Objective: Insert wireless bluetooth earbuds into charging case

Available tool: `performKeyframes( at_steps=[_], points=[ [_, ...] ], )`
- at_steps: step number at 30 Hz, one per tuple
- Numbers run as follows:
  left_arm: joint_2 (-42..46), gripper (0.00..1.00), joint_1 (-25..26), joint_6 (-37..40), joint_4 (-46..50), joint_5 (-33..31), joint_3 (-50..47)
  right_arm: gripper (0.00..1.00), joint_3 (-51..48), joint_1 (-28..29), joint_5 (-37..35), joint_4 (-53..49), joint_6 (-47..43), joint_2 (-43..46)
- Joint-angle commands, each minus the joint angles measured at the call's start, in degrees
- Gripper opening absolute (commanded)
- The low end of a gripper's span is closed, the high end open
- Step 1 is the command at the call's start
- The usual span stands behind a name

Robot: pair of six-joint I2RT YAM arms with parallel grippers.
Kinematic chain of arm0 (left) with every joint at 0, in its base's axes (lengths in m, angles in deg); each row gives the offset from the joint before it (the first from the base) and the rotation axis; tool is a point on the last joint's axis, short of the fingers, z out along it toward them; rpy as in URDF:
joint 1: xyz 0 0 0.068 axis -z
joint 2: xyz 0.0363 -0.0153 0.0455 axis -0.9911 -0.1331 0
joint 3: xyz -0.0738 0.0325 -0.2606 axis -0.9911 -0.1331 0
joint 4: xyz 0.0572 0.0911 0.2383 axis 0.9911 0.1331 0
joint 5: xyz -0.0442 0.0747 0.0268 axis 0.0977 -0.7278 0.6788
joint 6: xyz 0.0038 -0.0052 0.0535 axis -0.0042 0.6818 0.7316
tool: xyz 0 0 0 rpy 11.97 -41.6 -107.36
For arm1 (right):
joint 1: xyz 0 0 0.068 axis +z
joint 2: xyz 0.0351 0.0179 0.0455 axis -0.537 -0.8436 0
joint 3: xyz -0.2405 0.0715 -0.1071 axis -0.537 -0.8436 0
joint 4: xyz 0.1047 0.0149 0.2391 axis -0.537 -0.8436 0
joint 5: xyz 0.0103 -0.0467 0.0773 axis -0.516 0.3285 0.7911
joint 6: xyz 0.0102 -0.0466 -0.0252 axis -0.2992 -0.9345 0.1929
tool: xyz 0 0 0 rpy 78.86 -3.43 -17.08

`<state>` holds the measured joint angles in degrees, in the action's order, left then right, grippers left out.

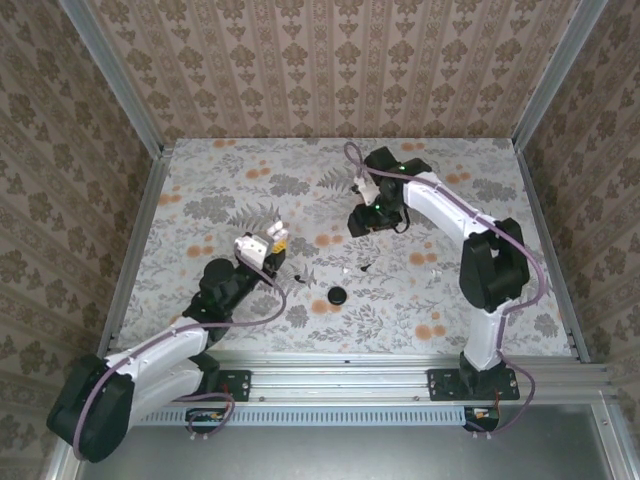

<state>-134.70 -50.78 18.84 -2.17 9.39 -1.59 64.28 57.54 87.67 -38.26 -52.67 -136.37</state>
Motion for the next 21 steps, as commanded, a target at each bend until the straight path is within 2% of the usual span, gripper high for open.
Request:
performKeyframes(
  at_steps=[1, 9, 16, 21],
  points=[
    [0.8, 0.10, -1.6, -2.5, 4.1, -0.2, 2.7, 0.55, 5.7, 1.1, 2.2, -10.1, -1.7, -5.0],
    [1.7, 0.10, -2.8, -2.9, 4.7, -1.6, 1.7, 0.50, 10.3, 5.2, 9.2, -7.1, -2.3, -13.0],
    [7.2, 0.11, -4.3, 0.5, 8.8, 0.0, 0.1, 0.50, 9.3, 7.8, 11.2, -2.8, -0.3, -16.8],
    [8.5, 0.11, -4.9, 0.1, 6.9, 0.8, -1.4, 0.50, 8.1, 8.1, 10.4, -0.4, -0.4, -18.6]
  ],
)
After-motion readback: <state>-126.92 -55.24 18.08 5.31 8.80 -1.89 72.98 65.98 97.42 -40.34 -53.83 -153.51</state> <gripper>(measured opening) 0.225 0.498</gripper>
